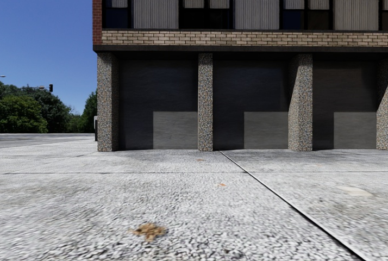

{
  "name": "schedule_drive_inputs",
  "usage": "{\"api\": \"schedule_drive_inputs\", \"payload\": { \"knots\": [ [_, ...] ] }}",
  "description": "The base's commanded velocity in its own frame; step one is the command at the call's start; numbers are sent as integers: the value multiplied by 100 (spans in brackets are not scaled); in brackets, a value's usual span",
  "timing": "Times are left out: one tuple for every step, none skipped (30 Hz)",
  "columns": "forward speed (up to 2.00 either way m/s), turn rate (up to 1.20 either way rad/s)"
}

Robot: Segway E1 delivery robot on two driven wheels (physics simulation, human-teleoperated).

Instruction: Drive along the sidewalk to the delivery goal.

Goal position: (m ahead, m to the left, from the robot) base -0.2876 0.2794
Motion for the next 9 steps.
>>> {"api": "schedule_drive_inputs", "payload": {
  "knots": [
    [0, 0],
    [0, 0],
    [0, 0],
    [0, 0],
    [0, 0],
    [0, 0],
    [0, 0],
    [0, 0],
    [0, 0]
  ]
}}
